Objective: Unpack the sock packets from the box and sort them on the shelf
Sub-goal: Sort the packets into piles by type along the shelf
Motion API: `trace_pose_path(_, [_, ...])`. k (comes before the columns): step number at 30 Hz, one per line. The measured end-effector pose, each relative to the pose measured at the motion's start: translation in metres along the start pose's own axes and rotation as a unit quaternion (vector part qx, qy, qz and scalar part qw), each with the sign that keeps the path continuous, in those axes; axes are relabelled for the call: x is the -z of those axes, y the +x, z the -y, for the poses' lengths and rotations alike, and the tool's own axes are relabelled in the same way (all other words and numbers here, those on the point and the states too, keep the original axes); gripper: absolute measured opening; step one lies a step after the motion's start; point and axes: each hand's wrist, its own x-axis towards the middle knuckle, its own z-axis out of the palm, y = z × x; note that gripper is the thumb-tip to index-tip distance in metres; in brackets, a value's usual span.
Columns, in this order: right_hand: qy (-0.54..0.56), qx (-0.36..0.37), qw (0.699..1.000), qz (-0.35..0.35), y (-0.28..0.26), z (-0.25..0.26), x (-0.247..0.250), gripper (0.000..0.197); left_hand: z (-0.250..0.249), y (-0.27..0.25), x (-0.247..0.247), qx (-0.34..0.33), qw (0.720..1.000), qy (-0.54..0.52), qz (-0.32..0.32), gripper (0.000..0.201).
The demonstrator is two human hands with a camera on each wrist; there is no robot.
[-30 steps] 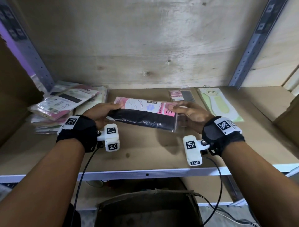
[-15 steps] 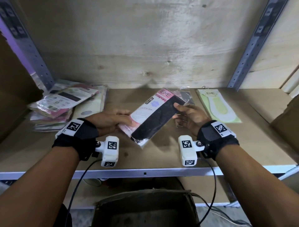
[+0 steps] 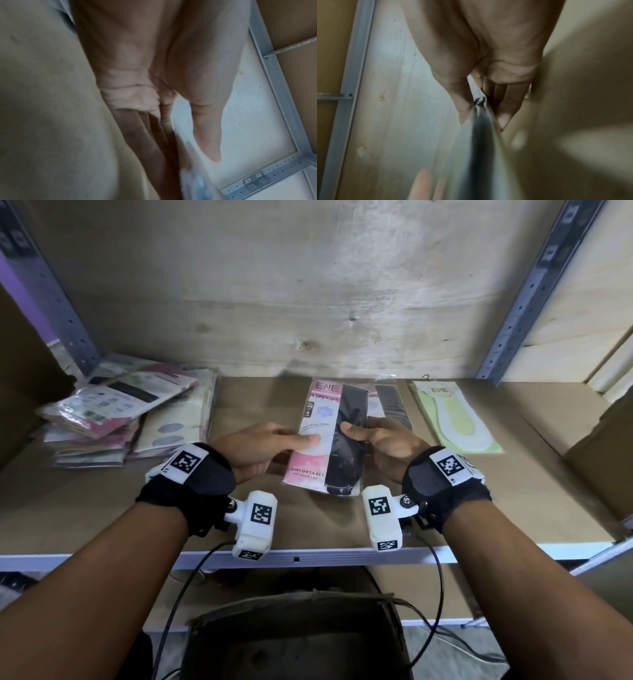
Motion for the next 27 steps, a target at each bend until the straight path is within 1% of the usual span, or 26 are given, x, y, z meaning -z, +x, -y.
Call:
trace_pose_path(2, [-0.038,-0.007,0.999,0.039,-0.002,0.000,-0.002,0.026,-0.003,0.004,0.002,-0.030,0.998,0.001,-0.049,0.034])
trace_pose_path(4, [-0.095,-0.008,0.993,0.069,-0.005,0.001,-0.006,0.015,-0.006,0.012,0.004,-0.066,0.990,-0.013,-0.125,0.031])
trace_pose_path(5, [-0.136,-0.002,0.988,0.070,-0.007,0.001,-0.009,0.016,-0.006,0.016,0.005,-0.079,0.984,-0.022,-0.156,0.031])
trace_pose_path(6, [-0.190,0.007,0.980,0.065,-0.008,0.001,-0.011,0.025,-0.006,0.020,0.006,-0.088,0.980,-0.026,-0.177,0.031])
trace_pose_path(7, [-0.239,0.012,0.969,0.069,-0.009,0.001,-0.013,0.036,-0.006,0.024,0.006,-0.093,0.977,-0.024,-0.190,0.035])
trace_pose_path(8, [-0.261,0.012,0.962,0.081,-0.009,0.000,-0.015,0.044,-0.005,0.027,0.008,-0.094,0.975,-0.017,-0.199,0.041])
trace_pose_path(9, [-0.263,0.008,0.961,0.090,-0.010,-0.001,-0.016,0.047,-0.005,0.030,0.009,-0.095,0.974,-0.012,-0.206,0.048])
trace_pose_path(12, [-0.223,-0.003,0.969,0.107,-0.014,-0.004,-0.013,0.043,-0.006,0.036,0.014,-0.101,0.968,-0.012,-0.229,0.063])
trace_pose_path(13, [-0.216,-0.005,0.970,0.111,-0.016,-0.005,-0.011,0.044,-0.007,0.037,0.016,-0.105,0.967,-0.011,-0.232,0.063])
trace_pose_path(15, [-0.219,-0.007,0.968,0.122,-0.017,-0.009,-0.008,0.047,-0.006,0.039,0.022,-0.111,0.965,0.006,-0.237,0.055])
trace_pose_path(17, [-0.230,-0.010,0.964,0.130,-0.019,-0.010,-0.006,0.052,-0.003,0.041,0.027,-0.099,0.960,0.036,-0.258,0.051])
trace_pose_path(20, [-0.277,-0.027,0.948,0.152,-0.020,-0.007,-0.006,0.067,-0.001,0.043,0.032,-0.084,0.952,0.052,-0.291,0.044])
trace_pose_path(23, [-0.320,-0.040,0.932,0.167,-0.020,-0.006,-0.003,0.058,-0.005,0.042,0.042,-0.070,0.935,0.053,-0.343,0.049])
trace_pose_path(24, [-0.311,-0.040,0.936,0.163,-0.019,-0.006,0.000,0.051,-0.007,0.040,0.044,-0.060,0.930,0.047,-0.361,0.052])
trace_pose_path(25, [-0.283,-0.041,0.946,0.149,-0.017,-0.007,0.003,0.040,-0.008,0.039,0.045,-0.049,0.926,0.035,-0.372,0.051])
trace_pose_path(27, [-0.224,-0.041,0.967,0.117,-0.015,-0.008,0.008,0.022,-0.008,0.038,0.048,-0.038,0.927,-0.017,-0.373,0.038])
